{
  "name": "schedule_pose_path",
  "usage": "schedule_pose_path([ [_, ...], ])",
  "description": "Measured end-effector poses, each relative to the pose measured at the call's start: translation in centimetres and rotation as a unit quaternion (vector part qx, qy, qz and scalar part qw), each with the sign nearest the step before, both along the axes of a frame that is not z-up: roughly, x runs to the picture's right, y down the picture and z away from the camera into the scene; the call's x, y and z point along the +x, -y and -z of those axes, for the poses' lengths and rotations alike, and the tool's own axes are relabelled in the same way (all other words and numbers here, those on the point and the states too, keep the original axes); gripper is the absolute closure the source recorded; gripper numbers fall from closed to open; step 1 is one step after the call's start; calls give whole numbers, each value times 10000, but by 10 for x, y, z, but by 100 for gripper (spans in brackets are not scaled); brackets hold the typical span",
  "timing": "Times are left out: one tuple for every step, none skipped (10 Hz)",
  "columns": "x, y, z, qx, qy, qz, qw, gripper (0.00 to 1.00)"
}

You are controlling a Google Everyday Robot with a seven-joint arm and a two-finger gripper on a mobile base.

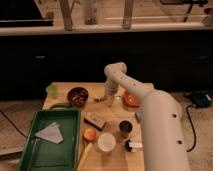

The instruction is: Place fork in table surface

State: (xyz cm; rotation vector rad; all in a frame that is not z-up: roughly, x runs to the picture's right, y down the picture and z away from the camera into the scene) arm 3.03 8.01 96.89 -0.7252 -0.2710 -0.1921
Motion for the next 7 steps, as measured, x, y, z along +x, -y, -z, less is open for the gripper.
schedule_pose_path([
  [-1,-1,-1,-27,7,-17,10000,72],
  [0,0,-1,-13,0,6,10000,82],
  [-1,1,1,-20,1,24,10000,92],
  [-1,1,2,-36,4,30,10000,99],
  [-1,0,2,-50,6,26,10000,100],
  [-1,0,1,-52,7,12,10000,100],
  [-1,-1,0,-57,7,9,10000,100],
])
